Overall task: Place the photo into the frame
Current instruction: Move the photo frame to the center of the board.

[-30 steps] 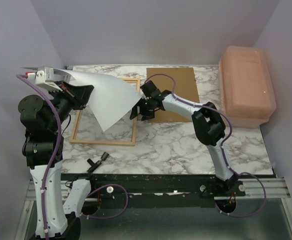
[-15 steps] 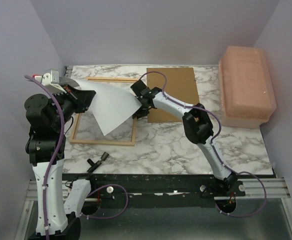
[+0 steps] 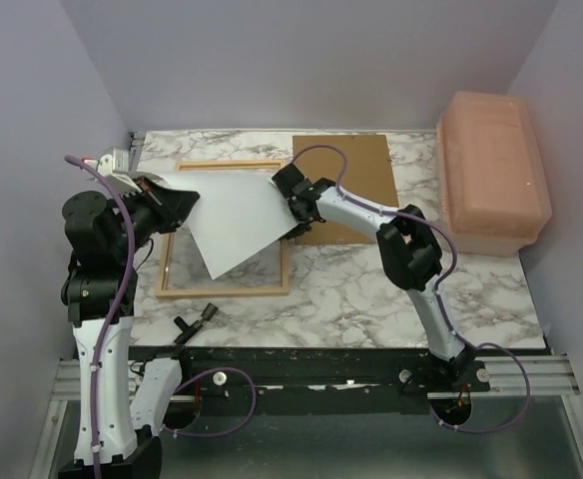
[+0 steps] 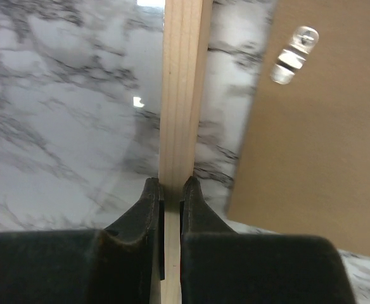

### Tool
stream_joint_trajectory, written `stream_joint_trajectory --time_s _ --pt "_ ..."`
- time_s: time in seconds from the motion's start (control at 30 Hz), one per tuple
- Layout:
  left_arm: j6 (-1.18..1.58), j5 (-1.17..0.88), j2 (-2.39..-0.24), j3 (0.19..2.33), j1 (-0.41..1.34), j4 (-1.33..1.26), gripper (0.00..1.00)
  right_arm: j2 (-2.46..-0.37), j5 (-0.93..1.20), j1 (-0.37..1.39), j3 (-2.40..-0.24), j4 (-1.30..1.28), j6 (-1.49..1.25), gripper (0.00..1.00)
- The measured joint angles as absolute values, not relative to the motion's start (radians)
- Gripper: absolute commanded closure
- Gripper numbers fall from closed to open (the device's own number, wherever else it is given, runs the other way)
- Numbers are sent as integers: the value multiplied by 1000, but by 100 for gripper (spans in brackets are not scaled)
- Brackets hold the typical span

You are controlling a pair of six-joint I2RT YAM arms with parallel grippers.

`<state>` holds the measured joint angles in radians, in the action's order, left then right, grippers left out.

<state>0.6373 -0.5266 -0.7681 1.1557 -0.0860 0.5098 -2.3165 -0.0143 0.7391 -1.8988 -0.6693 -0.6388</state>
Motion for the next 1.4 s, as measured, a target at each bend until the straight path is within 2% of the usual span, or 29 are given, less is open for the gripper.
stream_joint_trajectory --time_s 0.67,0.8,0.87,1.0,1.07,1.4 --pt "631 -647 -831 1092 -86 503 100 -2050 -33 622 -1485 -596 -609 99" --pt "611 -673 -849 1094 -86 505 100 -2016 -33 597 -1440 -597 -596 95" --pt "598 -687 -861 1101 -86 511 100 -2013 -33 591 -1438 -599 -586 87" --pt "571 -710 -889 1126 -86 528 100 -2010 -32 590 -1436 -602 -569 56" --pt "557 -724 -908 1151 -86 540 100 -2000 -33 587 -1430 -606 -563 47" --pt "516 -777 -1026 1248 -46 582 100 -1831 45 544 -1373 -603 -568 15"
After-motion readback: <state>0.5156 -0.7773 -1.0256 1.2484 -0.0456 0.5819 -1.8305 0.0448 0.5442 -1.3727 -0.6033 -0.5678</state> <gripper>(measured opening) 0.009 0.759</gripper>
